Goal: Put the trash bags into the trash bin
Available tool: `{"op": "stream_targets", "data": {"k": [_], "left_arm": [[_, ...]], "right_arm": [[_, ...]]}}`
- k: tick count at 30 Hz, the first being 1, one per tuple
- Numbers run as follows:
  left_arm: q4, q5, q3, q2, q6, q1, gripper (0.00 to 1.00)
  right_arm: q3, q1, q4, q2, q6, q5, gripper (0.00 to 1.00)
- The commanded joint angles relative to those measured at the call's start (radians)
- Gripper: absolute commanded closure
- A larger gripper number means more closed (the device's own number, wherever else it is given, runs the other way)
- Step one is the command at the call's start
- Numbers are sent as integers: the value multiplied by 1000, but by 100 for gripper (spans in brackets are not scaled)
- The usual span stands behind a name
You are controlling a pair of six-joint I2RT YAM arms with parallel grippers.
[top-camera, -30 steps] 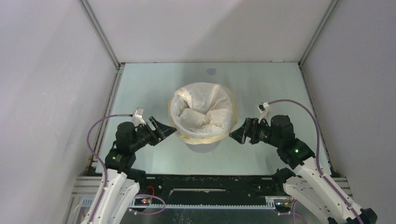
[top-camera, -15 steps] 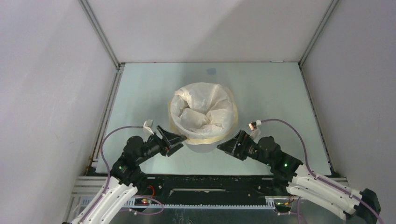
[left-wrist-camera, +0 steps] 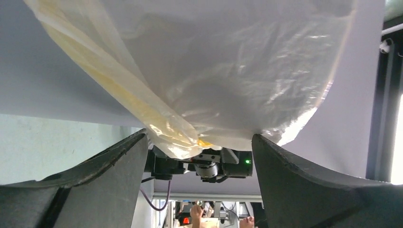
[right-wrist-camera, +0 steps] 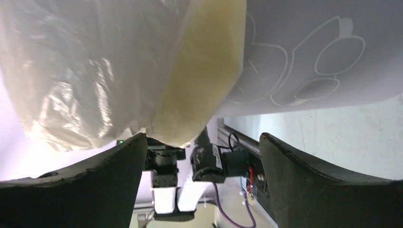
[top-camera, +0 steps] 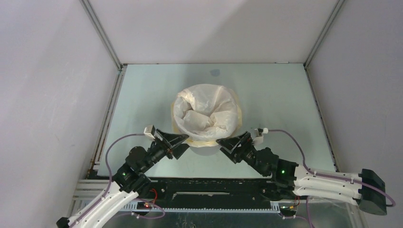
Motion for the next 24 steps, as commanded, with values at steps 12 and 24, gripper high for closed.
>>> {"op": "stream_targets", "data": {"k": [12, 24], "left_arm": [[84, -173, -37, 87, -85, -118, 34], [95, -228, -145, 123, -55, -118, 42]], "right_arm": [[97, -7, -112, 57, 115, 158, 14], [-39, -72, 50, 249, 204, 64, 17]]}}
